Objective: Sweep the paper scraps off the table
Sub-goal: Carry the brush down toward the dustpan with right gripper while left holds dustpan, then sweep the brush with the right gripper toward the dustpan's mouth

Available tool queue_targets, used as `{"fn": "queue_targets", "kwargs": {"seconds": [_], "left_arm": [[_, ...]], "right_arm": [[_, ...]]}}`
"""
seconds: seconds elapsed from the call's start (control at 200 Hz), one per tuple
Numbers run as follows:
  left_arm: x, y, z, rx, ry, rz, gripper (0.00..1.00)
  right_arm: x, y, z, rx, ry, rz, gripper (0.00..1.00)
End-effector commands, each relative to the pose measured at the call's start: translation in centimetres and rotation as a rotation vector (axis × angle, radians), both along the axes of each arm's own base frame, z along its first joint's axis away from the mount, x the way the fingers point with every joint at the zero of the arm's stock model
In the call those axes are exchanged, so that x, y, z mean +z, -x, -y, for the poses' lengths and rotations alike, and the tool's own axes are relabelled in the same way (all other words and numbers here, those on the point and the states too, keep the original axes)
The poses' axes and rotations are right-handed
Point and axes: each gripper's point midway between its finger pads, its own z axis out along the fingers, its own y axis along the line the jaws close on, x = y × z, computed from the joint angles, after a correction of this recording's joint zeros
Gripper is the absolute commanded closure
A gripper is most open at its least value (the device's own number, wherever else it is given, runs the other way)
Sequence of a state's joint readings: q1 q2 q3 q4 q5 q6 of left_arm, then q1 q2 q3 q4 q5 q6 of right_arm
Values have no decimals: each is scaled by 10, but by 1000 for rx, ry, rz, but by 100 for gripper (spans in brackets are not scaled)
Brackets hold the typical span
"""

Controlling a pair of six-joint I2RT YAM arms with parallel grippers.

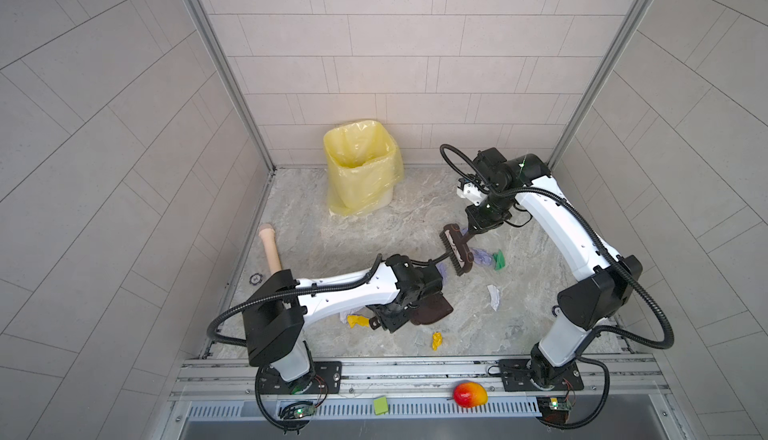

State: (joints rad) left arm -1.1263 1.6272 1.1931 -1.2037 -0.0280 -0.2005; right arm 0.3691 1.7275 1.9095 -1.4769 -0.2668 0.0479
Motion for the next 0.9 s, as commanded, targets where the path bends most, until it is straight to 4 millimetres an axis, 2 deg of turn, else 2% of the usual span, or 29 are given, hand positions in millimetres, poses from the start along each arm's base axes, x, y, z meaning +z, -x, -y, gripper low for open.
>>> {"fn": "queue_targets", "kwargs": {"seconds": [0.0, 0.45, 0.891], "left_arm": [[-1, 0, 3, -19, -4, -3, 100], [-3, 1, 4, -15, -3, -13, 100], [-6, 0, 2, -3, -18, -14, 100]], "right_arm": [[6, 2, 3, 24, 45, 4, 100], [-3, -3, -9, 73, 126, -8, 100], [-11, 7, -33, 137, 124, -49, 100]]}}
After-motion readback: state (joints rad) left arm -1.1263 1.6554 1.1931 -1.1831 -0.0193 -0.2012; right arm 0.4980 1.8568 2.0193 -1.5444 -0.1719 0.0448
